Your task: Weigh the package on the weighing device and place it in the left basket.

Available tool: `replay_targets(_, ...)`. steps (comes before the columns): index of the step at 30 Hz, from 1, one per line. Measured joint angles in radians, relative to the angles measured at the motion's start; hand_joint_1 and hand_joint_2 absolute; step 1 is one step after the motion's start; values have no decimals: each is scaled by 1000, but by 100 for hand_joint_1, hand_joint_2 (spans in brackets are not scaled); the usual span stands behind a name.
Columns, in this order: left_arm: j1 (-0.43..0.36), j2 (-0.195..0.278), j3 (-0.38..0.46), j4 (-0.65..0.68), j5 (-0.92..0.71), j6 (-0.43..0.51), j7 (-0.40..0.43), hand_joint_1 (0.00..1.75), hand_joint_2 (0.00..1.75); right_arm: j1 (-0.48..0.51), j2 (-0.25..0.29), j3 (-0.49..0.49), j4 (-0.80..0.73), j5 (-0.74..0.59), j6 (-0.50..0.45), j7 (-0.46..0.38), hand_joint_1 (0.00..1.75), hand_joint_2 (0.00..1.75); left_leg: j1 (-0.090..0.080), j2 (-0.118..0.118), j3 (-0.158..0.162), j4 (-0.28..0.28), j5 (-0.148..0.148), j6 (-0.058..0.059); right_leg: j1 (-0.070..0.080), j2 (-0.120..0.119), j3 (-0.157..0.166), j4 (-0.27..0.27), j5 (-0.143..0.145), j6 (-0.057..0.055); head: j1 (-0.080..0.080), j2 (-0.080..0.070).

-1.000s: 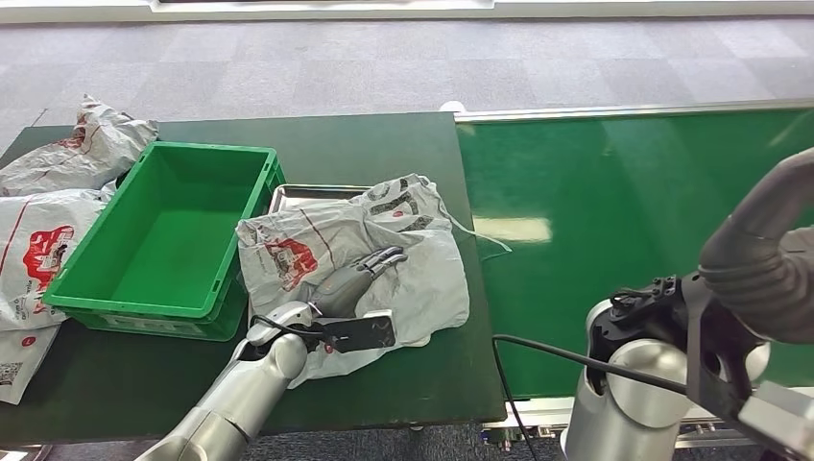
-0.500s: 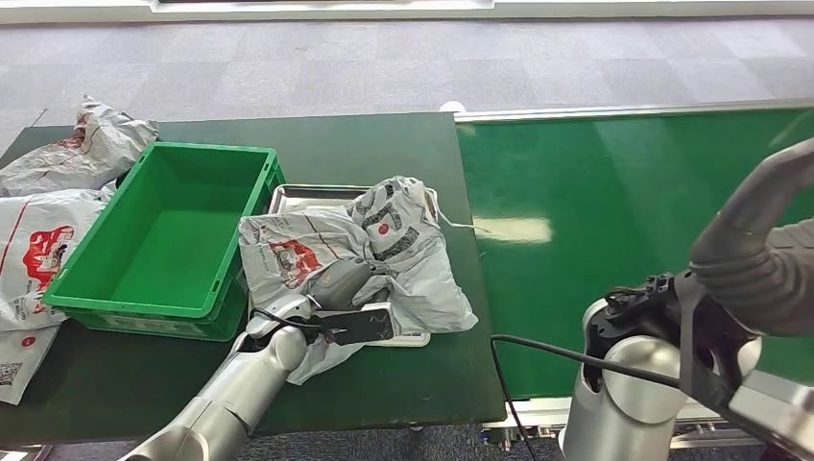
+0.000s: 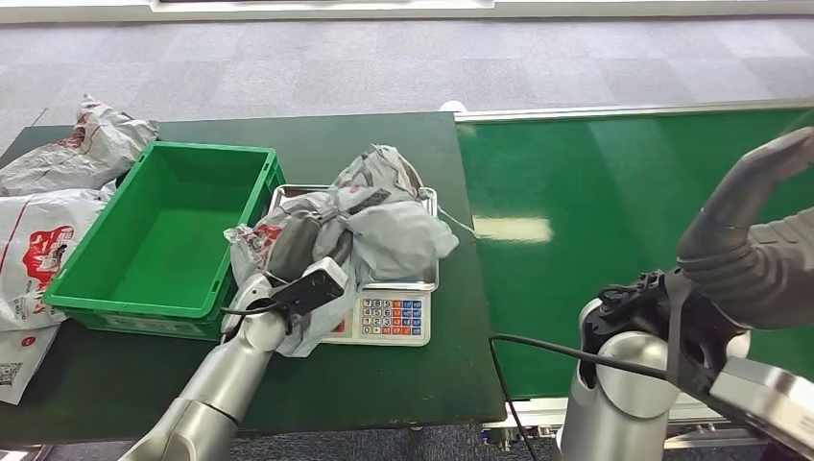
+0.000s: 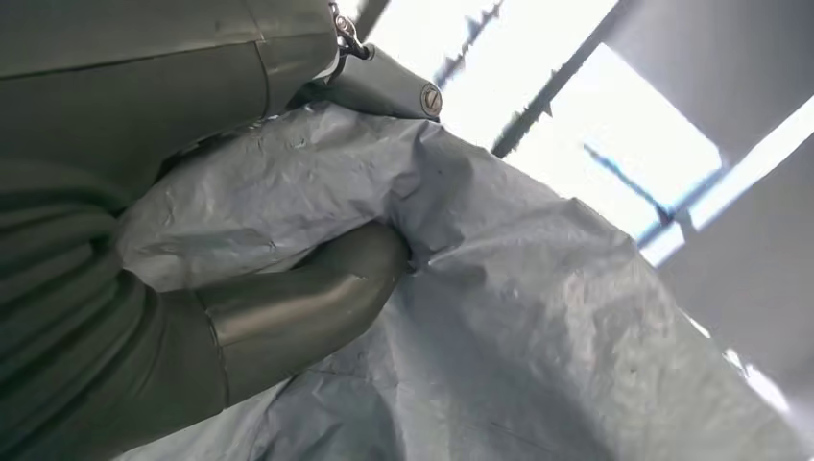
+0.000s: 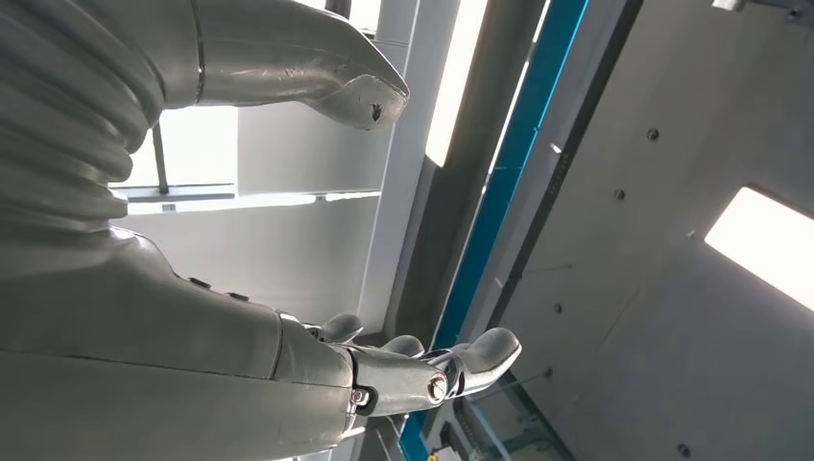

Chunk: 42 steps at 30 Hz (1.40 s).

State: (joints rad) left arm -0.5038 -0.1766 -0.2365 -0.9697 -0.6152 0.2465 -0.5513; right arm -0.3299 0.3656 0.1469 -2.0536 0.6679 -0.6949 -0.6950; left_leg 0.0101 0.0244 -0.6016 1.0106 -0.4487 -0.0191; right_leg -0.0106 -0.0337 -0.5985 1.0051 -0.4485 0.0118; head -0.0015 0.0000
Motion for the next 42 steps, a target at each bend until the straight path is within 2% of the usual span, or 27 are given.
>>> replay_targets(3, 1, 6, 53, -73, -55, 160, 36, 175, 175, 0, 0, 0, 5, -2, 0, 0, 0, 175, 0, 0, 0, 0, 0, 0, 0, 0, 0, 0, 0, 0, 0, 0)
replay_targets(9, 2, 17, 106, -141, -114, 251, 71, 175, 175, 1, 0, 0, 14, -4, 0, 0, 0, 175, 1, 0, 0, 0, 0, 0, 0, 0, 0, 0, 0, 0, 0, 0)
replay_targets(12, -12, 38, 141, -156, -251, 393, 147, 175, 175, 0, 0, 0, 20, -10, 0, 0, 0, 175, 1, 0, 0, 0, 0, -1, 0, 0, 0, 0, 0, 0, 0, 0)
replay_targets(14, -32, 53, 188, -173, -387, 440, 205, 175, 175, 0, 0, 0, 27, -12, 0, 0, 0, 175, 1, 0, 0, 0, 1, -1, 1, 0, 0, 0, 0, 0, 0, 0)
replay_targets(17, -69, 73, 269, -170, -666, 440, 305, 175, 175, -1, 0, 0, 36, -11, 0, 0, 0, 175, 1, 0, 0, 0, 1, -1, 1, 0, 0, 0, 0, -1, 0, 0)
replay_targets(19, -108, 94, 293, -104, -828, 409, 396, 175, 175, -1, 0, 0, 41, -9, 0, 0, 0, 175, 2, -1, 1, 0, 1, -2, 1, -1, 0, 1, 0, -1, 0, 0)
replay_targets(22, -176, 124, 281, 69, -893, 367, 542, 175, 175, -2, 0, 0, 46, -4, 0, 0, 0, 175, 2, 1, 1, 0, 2, -2, 1, 0, 0, 1, 1, -2, 0, 0)
replay_targets(24, -208, 138, 265, 179, -893, 370, 593, 175, 175, -2, 0, 0, 49, 1, 0, 0, 0, 175, 2, 1, 1, 0, 2, -3, 1, 1, 0, 1, 1, -3, 0, 0)
replay_targets(31, -261, 159, 252, 400, -892, 446, 611, 175, 175, -3, 0, 0, 52, 4, 0, 0, 0, 175, 2, 0, 1, 0, 2, -3, 2, 1, 0, 1, 1, -2, 0, 0)
replay_targets(39, -289, 165, 245, 496, -893, 456, 619, 175, 175, -3, 0, 0, 55, 4, 0, 0, 0, 175, 2, 0, 1, 0, 2, -3, 2, 1, 0, 1, 1, -3, 0, 0)
replay_targets(41, -293, 166, 242, 504, -894, 457, 639, 87, 175, -3, 0, 0, 55, 4, 0, 0, 0, 175, 2, 0, 1, 0, 2, -3, 2, 1, 0, 1, 1, -3, 0, 0)
replay_targets(42, -294, 167, 237, 508, -894, 458, 663, 44, 131, -3, 0, 0, 55, 4, 0, 0, 0, 175, 2, 0, 1, 0, 2, -3, 2, 1, 0, 1, 1, -3, 0, 0)
